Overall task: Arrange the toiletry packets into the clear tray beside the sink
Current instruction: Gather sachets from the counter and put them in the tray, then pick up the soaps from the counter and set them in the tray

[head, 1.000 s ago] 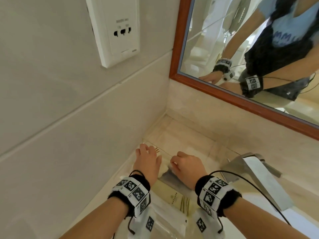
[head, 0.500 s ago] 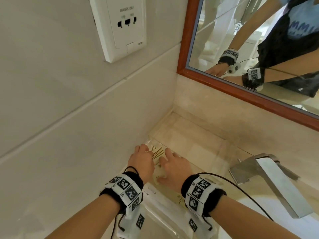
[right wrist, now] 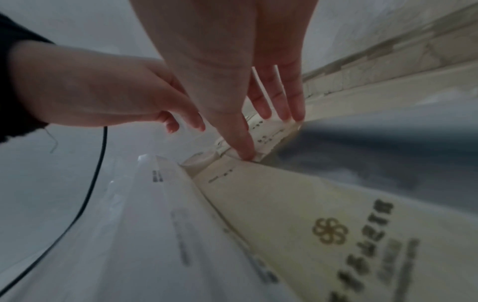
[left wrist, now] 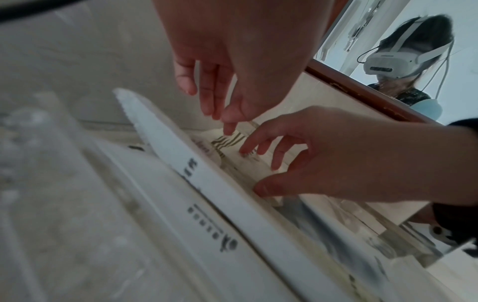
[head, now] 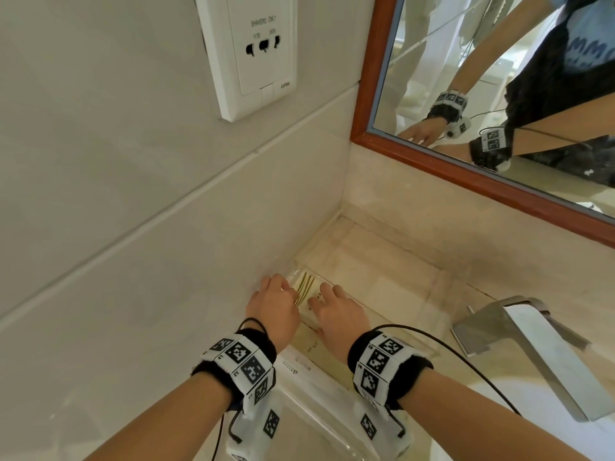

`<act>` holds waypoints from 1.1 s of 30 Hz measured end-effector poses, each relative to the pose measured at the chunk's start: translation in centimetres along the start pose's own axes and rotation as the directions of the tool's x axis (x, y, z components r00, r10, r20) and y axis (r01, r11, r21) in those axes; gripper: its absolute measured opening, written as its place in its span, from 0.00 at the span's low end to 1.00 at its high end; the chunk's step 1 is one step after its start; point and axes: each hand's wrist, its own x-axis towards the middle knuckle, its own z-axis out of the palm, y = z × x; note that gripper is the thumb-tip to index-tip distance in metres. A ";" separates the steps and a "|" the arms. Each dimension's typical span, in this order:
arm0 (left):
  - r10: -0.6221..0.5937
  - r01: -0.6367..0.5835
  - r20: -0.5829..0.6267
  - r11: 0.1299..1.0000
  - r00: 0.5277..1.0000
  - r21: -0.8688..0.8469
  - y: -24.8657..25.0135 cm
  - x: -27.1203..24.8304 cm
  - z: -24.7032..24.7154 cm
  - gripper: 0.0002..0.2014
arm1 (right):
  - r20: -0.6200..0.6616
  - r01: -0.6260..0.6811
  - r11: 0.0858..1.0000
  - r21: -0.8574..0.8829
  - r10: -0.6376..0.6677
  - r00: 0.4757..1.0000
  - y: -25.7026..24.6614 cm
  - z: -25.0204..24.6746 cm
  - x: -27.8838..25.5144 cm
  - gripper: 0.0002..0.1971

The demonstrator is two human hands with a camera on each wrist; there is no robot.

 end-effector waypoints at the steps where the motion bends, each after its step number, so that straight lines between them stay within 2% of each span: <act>1: 0.000 0.000 -0.008 1.000 1.000 -0.010 0.0 0.0 -0.1 0.17 | 0.016 -0.007 1.000 -0.002 0.007 1.000 -0.1 -0.1 0.1 0.20; 7: -0.013 0.012 -0.021 0.999 1.000 -0.043 -0.3 -0.7 -0.9 0.16 | 0.168 -0.022 0.999 -0.037 0.028 0.985 -0.4 -2.0 1.1 0.19; 10: 0.001 -0.001 -0.022 0.999 1.000 -0.041 0.2 -1.1 -1.6 0.15 | 0.125 -0.080 0.997 0.014 0.078 0.989 -0.2 -3.0 0.5 0.16; 16: 0.068 -0.067 -0.006 0.997 0.998 0.027 2.6 -1.5 -2.7 0.15 | 0.078 -0.146 0.989 -0.024 0.148 0.986 1.6 -4.5 -3.3 0.15; 25: 0.227 -0.233 0.087 0.970 0.970 0.063 11.5 -3.9 -3.2 0.13 | -0.073 -0.264 0.965 0.014 0.264 0.962 7.0 -6.7 -12.0 0.14; 33: 0.377 -0.382 0.071 0.920 0.923 0.086 22.0 -6.8 -1.8 0.12 | -0.161 -0.403 0.912 0.075 0.410 0.898 12.4 -6.1 -22.2 0.16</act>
